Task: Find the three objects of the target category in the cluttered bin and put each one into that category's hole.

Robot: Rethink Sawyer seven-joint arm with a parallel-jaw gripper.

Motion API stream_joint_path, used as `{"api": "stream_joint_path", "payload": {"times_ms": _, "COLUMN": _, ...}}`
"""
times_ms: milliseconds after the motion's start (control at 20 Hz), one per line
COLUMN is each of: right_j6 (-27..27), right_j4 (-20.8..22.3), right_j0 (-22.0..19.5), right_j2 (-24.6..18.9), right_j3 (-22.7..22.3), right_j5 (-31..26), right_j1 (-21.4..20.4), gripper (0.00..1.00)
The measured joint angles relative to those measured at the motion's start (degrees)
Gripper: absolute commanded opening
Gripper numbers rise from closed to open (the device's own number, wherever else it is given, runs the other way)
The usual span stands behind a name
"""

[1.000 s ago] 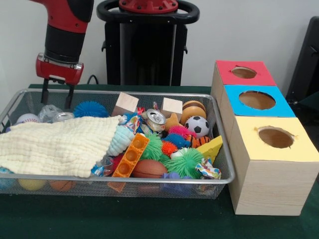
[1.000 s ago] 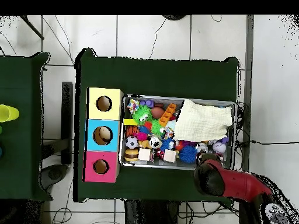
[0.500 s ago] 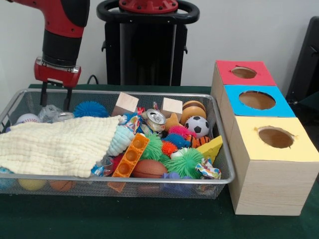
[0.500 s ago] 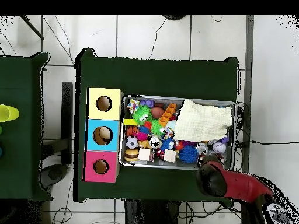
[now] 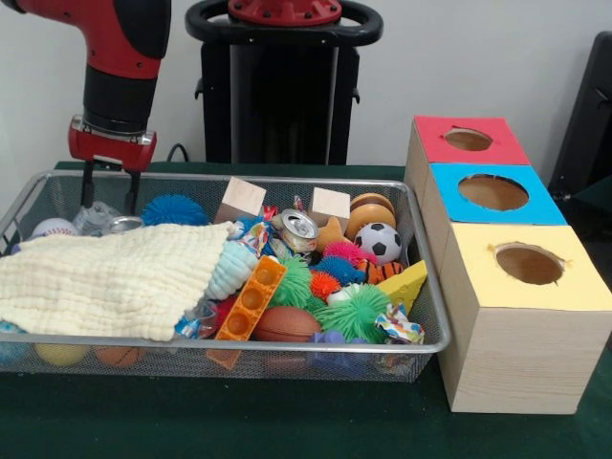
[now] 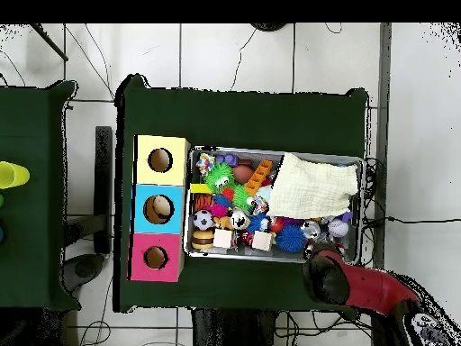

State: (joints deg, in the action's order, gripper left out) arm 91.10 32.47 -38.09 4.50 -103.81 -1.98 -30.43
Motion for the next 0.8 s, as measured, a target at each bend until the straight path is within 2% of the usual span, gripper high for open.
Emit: {"api": "stream_joint_path", "payload": {"times_ms": 800, "right_j6": 0.00, "right_j4": 0.38, "right_j0": 0.99, "right_j2": 0.54, "right_j3": 0.60, "right_j5": -0.01, "right_j1": 0.10, "gripper": 1.00}}
